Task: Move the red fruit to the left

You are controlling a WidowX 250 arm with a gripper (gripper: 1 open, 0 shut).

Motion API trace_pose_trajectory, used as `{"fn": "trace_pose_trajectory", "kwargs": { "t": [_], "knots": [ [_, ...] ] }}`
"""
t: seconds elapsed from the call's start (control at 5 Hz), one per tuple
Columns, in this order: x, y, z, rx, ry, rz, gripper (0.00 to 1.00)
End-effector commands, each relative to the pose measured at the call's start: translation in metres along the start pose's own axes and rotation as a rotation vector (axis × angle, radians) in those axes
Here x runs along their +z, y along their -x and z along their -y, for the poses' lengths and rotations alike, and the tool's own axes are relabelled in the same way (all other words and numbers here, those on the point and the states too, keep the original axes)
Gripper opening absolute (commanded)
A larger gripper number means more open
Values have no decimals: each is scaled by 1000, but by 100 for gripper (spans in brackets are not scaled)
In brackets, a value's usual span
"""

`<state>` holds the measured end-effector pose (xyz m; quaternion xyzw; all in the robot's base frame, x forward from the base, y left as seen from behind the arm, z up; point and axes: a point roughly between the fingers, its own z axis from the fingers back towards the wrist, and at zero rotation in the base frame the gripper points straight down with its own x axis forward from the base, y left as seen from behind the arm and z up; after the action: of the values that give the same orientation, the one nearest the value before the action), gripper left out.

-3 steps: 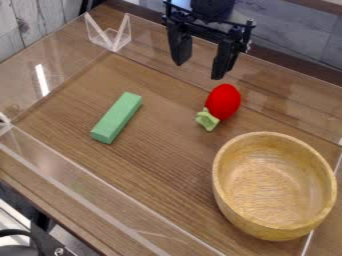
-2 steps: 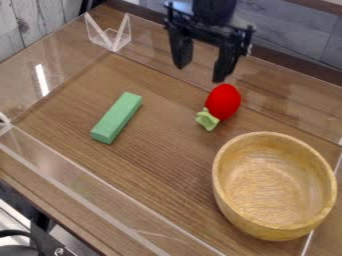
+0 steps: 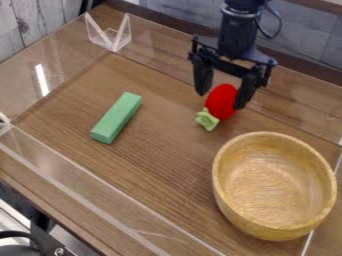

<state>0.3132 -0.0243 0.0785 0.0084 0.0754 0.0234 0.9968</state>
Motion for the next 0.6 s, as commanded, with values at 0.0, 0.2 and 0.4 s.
{"fn": "trace_pose_trajectory", "kwargs": {
  "t": [0.0,0.2,0.4],
  "knots": [
    [13,-21,5,1,-12,76,100],
    [7,-32,6,4,-24,80,100],
    [0,-33,1,2,-38,83,100]
  ]
}}
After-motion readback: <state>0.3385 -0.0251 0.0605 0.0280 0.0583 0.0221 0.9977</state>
